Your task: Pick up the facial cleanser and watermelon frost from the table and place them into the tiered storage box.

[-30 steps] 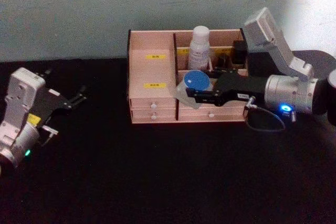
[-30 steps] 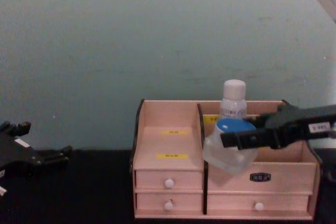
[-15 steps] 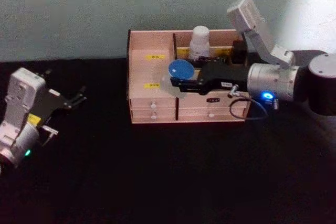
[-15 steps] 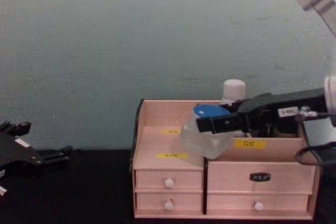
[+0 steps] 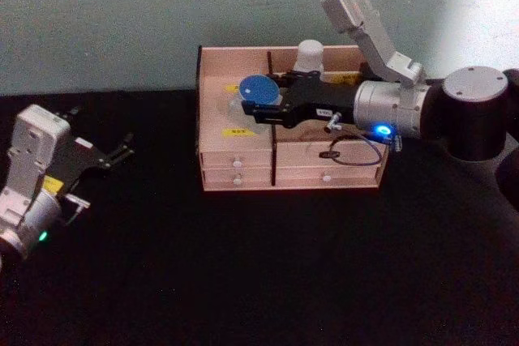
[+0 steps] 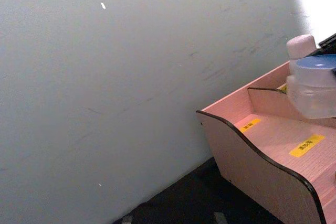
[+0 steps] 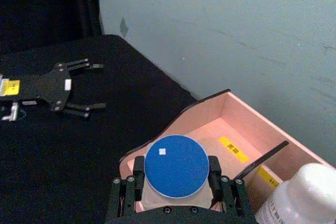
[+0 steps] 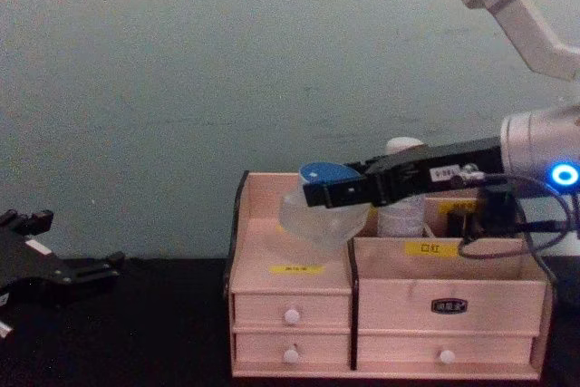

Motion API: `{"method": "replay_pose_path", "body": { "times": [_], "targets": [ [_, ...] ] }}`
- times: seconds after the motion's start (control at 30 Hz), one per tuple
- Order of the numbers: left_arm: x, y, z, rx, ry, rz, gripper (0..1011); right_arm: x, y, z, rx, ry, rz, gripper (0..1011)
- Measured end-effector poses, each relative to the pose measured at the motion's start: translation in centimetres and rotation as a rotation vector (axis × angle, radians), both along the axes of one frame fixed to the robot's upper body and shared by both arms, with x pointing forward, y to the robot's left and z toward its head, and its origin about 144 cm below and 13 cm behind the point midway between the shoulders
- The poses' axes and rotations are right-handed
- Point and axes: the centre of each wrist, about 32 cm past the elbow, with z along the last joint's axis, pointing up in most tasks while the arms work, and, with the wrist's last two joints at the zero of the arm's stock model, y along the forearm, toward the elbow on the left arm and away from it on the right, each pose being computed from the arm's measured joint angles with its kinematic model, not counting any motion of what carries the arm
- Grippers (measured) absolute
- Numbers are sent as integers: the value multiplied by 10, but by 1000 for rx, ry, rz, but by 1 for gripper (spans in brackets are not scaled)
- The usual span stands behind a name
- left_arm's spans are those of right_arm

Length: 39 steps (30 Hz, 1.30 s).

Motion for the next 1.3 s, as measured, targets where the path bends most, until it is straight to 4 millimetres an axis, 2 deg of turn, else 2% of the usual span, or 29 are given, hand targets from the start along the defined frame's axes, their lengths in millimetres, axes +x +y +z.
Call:
{"method": "replay_pose_path", "body": {
  "times": [0.6,1.3],
  "targets": [
    [0,0,0,0,0,0,1001,24,20,-7,-12,27,-35,723],
    [0,0,0,0,0,0,1001,45,26,-18,-9,63,-32,723]
  ]
}}
